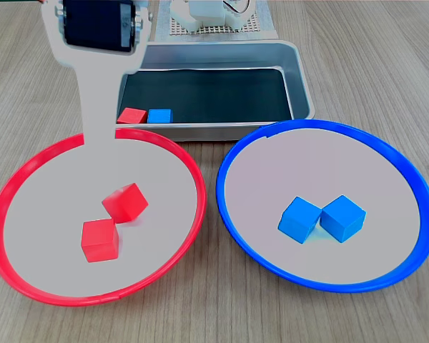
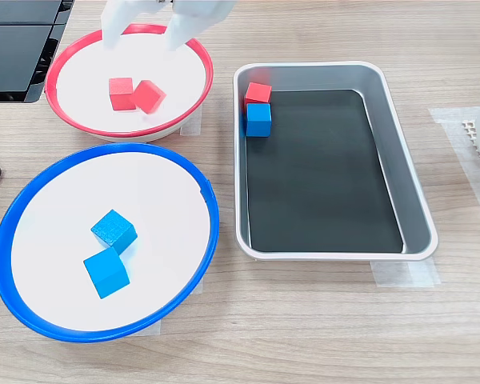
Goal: Move six blocks tray to matching dishes
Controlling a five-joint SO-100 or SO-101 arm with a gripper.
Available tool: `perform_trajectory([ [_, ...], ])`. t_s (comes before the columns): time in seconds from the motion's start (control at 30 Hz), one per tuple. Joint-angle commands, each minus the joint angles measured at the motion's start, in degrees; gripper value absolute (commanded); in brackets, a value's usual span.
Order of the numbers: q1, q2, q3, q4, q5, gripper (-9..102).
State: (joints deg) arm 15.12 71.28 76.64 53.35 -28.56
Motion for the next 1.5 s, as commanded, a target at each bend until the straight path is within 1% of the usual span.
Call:
perform_trajectory([
  [0.0, -0.4, 2.1, 0.5, 3.3, -6.2, 4],
  [0.03, -0.5, 3.6, 1.0, 9.2, -9.9, 1],
  [0.07, -0.6, 6.0, 2.8, 15.6, -14.2, 1],
  [0.13, -0.6, 9.8, 7.0, 22.8, -21.0, 1],
  [0.2, -0.6, 14.2, 13.0, 26.6, -27.0, 1],
  [0.3, -1.1, 18.1, 18.1, 28.7, -30.1, 5],
  [0.37, -2.0, 19.0, 20.0, 28.5, -30.4, 9],
  [0.47, -2.3, 17.7, 20.2, 27.7, -33.4, 9],
  [0.6, 0.2, 15.6, 19.2, 26.9, -46.2, 11],
  [0.67, 1.1, 15.1, 19.3, 25.0, -51.2, 13],
  [0.77, 1.3, 14.5, 19.8, 21.5, -56.5, 16],
  [0.87, 1.1, 14.0, 19.5, 19.5, -61.3, 17],
  [1.27, 1.8, 11.8, 19.6, 14.5, -71.4, 19],
  [1.47, 2.0, 10.4, 21.5, 11.1, -72.8, 19],
])
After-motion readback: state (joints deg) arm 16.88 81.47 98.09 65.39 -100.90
